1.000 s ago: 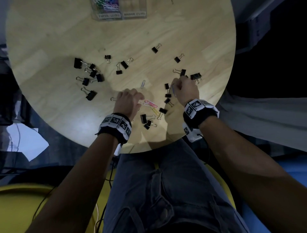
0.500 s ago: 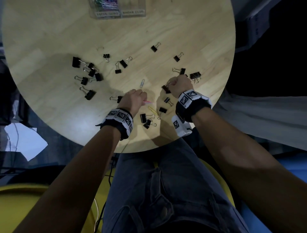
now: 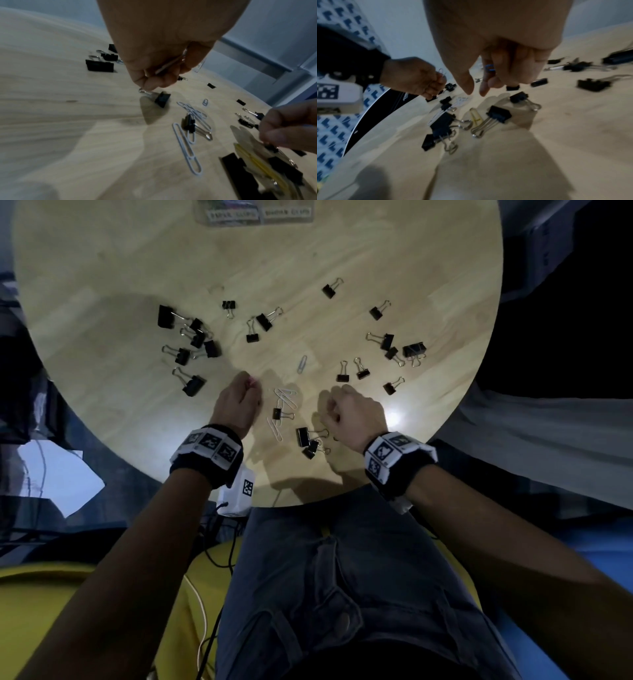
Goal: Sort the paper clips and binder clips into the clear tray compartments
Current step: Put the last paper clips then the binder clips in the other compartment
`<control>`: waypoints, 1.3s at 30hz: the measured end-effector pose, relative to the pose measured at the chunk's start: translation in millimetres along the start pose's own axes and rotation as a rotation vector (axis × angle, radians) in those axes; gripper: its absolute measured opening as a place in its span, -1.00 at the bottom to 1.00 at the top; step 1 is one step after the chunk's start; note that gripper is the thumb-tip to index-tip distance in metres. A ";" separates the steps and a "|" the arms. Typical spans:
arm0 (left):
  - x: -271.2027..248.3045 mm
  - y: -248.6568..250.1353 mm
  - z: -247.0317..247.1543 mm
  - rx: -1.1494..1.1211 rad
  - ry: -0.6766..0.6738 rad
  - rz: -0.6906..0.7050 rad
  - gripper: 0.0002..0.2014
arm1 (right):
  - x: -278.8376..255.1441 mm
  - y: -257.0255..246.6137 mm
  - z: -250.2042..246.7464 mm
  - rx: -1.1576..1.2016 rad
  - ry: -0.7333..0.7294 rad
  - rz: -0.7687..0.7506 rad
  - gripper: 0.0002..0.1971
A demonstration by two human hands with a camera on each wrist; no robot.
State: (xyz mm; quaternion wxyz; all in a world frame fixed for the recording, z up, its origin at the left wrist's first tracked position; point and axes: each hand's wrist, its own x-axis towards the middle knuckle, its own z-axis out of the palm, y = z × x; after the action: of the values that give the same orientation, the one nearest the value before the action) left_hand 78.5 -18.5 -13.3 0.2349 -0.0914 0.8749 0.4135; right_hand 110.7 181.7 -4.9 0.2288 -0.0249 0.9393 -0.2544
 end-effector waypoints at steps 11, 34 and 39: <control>24.1 26.4 20.6 0.864 -0.223 0.315 -0.80 | 16.3 -1.1 -0.3 -0.115 -0.009 0.032 -0.79; 1.2 -36.2 -11.1 0.096 0.117 -0.027 -0.77 | 22.8 -49.0 27.3 -0.094 -0.106 -0.179 -0.68; -15.5 -48.1 -11.0 -0.065 0.172 -0.176 -0.75 | 38.3 -52.0 38.4 -0.353 -0.177 -0.297 -0.65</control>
State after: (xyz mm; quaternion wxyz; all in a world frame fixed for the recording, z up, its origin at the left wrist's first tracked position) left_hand 105.4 -58.3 -32.5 0.1914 -0.2106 0.8666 0.4099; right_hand 89.8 112.3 -24.8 0.2622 -0.2244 0.9316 -0.1142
